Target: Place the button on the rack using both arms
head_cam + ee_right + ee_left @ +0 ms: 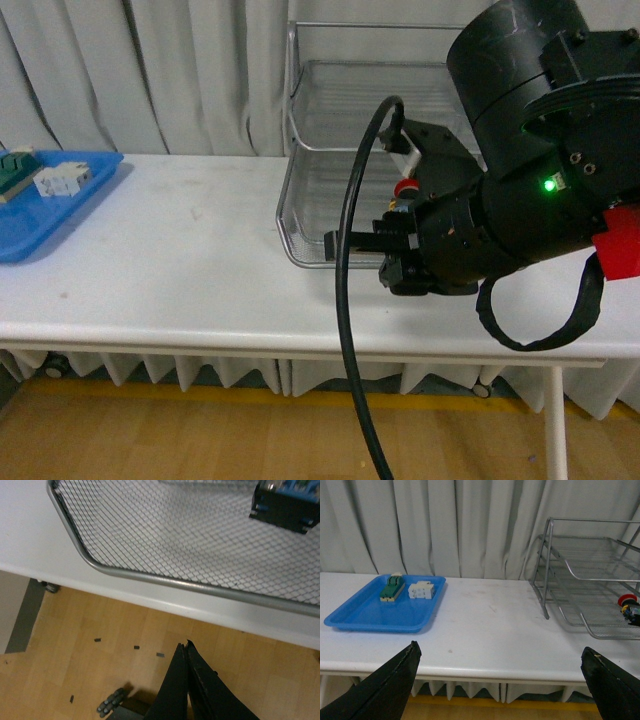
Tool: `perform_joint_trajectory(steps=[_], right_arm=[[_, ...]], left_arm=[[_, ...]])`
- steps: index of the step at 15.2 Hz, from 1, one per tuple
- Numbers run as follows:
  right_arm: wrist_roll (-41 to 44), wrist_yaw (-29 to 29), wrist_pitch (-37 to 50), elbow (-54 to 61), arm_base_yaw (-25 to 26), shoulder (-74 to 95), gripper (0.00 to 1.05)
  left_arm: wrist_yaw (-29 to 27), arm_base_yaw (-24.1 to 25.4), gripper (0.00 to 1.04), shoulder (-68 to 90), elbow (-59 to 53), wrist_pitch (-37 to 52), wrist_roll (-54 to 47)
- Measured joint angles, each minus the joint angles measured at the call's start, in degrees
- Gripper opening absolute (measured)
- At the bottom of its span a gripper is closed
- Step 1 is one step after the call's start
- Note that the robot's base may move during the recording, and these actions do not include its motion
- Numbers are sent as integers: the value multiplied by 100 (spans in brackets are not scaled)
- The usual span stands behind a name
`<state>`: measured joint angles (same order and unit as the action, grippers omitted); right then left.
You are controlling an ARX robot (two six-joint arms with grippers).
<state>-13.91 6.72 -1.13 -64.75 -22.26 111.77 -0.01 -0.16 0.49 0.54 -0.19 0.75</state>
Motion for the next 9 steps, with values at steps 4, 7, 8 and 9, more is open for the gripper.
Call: perform_joint_trajectory(steps=[4,7,8,9], right_arm=[[-39,-96,-190,-232,85,348,2],[-153,-111,-186,-551,179,632,2],[-155,-111,-190,-592,219,680,2],[-155,-111,-234,-673,251,756,2]], left_arm=[[0,0,98,0,0,0,0],[0,0,98,0,0,0,0],[2,0,98,0,0,0,0],[0,0,98,0,0,0,0]])
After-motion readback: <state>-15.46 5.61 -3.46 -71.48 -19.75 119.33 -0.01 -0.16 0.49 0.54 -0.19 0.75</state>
